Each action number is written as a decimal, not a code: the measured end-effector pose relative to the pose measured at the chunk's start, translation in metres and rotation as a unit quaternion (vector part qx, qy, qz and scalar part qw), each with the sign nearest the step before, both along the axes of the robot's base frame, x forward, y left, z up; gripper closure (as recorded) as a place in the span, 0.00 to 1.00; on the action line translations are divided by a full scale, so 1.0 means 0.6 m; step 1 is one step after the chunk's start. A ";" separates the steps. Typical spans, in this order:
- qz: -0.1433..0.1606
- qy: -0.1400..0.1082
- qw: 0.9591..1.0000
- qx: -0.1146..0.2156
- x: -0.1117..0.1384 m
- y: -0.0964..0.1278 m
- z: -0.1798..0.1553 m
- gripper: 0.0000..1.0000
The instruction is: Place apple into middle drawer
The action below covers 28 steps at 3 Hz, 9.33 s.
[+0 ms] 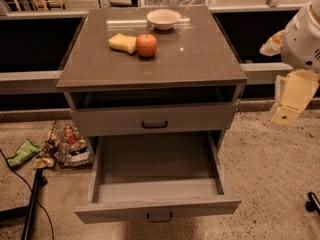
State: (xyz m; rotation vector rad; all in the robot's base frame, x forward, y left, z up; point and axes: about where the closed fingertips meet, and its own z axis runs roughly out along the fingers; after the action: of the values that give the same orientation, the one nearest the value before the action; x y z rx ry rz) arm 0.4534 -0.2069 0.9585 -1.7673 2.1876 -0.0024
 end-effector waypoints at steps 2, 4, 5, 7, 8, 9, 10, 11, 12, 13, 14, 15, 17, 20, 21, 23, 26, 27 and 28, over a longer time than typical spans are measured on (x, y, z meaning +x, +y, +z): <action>0.003 -0.015 0.999 0.032 0.036 0.007 -0.002 0.00; 0.009 -0.026 0.997 0.073 0.082 0.029 -0.009 0.00; 0.003 -0.030 0.996 0.081 0.099 0.034 -0.015 0.00; -0.033 -0.086 0.982 0.165 0.243 0.081 -0.017 0.00; -0.053 -0.099 0.969 0.218 0.314 0.118 -0.020 0.00; -0.074 -0.097 0.957 0.264 0.377 0.163 -0.044 0.00; -0.086 -0.093 0.948 0.292 0.416 0.194 -0.077 0.00; -0.086 -0.093 0.948 0.293 0.416 0.194 -0.077 0.00; -0.082 -0.090 0.940 0.319 0.451 0.240 -0.086 0.00; -0.080 -0.092 0.930 0.348 0.486 0.291 -0.086 0.00; -0.081 -0.093 0.922 0.368 0.508 0.337 -0.092 0.00; -0.096 -0.097 0.915 0.380 0.530 0.369 -0.113 0.00; -0.129 -0.111 0.898 0.406 0.580 0.394 -0.151 0.00; -0.146 -0.125 0.888 0.419 0.627 0.401 -0.170 0.39; -0.147 -0.123 0.887 0.420 0.634 0.404 -0.178 0.63; -0.069 -0.135 0.889 0.431 0.567 0.396 -0.116 1.00; 0.000 -0.123 0.896 0.426 0.502 0.402 -0.087 1.00; 0.041 -0.109 0.908 0.403 0.446 0.413 -0.095 1.00; 0.068 -0.101 0.916 0.383 0.380 0.425 -0.109 1.00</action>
Offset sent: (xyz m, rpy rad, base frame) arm 0.0504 0.0060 -0.0005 0.1540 -0.0689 0.0090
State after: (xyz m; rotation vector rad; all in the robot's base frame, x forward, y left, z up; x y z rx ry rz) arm 0.6811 0.0483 0.8928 -1.3679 1.5833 0.5925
